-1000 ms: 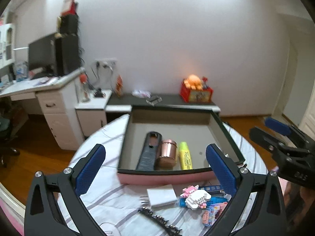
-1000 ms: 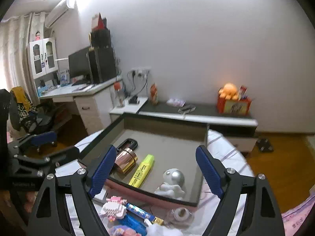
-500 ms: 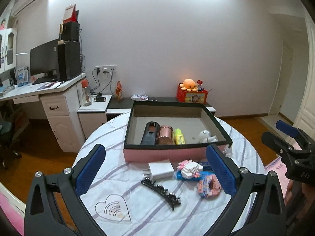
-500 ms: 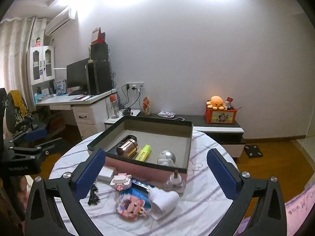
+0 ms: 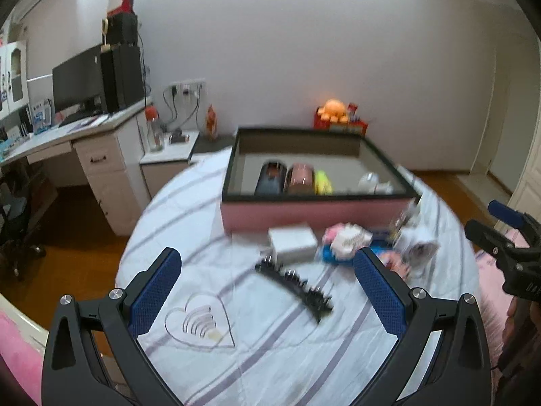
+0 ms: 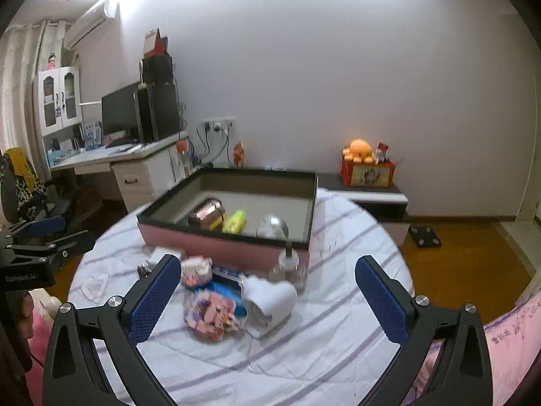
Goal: Organize rigid objects
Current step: 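Withdraw both tools and move left tool toward the black hair clip, then close left tool on the black hair clip while right tool grasps the white plastic piece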
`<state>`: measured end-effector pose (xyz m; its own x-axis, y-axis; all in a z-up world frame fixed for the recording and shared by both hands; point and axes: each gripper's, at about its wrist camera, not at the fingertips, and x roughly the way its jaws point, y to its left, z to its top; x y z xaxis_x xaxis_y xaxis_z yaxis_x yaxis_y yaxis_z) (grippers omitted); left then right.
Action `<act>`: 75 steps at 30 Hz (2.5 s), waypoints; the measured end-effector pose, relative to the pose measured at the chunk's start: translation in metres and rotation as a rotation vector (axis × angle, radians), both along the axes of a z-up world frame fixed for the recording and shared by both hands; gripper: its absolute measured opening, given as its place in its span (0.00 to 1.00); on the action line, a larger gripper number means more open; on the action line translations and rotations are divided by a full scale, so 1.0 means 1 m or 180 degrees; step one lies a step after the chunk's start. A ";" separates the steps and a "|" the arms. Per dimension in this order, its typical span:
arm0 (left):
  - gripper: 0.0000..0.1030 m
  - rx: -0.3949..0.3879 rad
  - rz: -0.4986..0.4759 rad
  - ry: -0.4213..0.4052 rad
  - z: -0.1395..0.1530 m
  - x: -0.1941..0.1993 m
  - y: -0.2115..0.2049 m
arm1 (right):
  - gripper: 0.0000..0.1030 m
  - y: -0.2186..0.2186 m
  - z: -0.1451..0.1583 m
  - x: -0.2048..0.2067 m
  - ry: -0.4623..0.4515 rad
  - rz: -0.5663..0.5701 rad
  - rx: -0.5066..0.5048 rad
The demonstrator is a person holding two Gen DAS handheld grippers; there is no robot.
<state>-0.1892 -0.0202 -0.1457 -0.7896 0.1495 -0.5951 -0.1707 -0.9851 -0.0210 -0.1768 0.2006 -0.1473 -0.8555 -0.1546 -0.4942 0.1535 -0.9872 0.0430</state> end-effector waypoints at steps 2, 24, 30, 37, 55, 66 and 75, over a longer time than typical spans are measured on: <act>1.00 -0.0040 -0.0020 -0.0131 -0.012 -0.004 0.005 | 1.00 0.001 -0.012 -0.004 -0.0123 0.0001 -0.0028; 0.77 -0.0211 -0.0121 -0.0818 -0.085 -0.037 0.022 | 1.00 0.011 -0.063 -0.044 -0.0687 -0.0024 -0.0228; 0.32 -0.0039 -0.0159 -0.0819 -0.077 -0.037 -0.002 | 1.00 0.017 -0.075 -0.067 -0.0896 -0.0009 -0.0461; 0.28 0.0211 -0.0176 -0.0822 -0.077 -0.039 -0.015 | 0.60 0.018 -0.081 -0.078 -0.1038 0.0132 -0.0542; 0.20 0.0409 -0.0465 -0.0833 -0.063 -0.024 -0.008 | 0.60 0.022 -0.049 -0.054 -0.0785 0.0297 -0.0596; 0.65 0.0254 -0.0207 -0.0829 -0.066 -0.045 -0.003 | 0.60 0.015 -0.056 -0.066 -0.0881 0.0401 -0.0627; 0.19 0.0168 -0.0201 -0.0890 -0.076 -0.064 -0.002 | 0.60 0.014 -0.049 -0.075 -0.0854 0.0430 -0.0599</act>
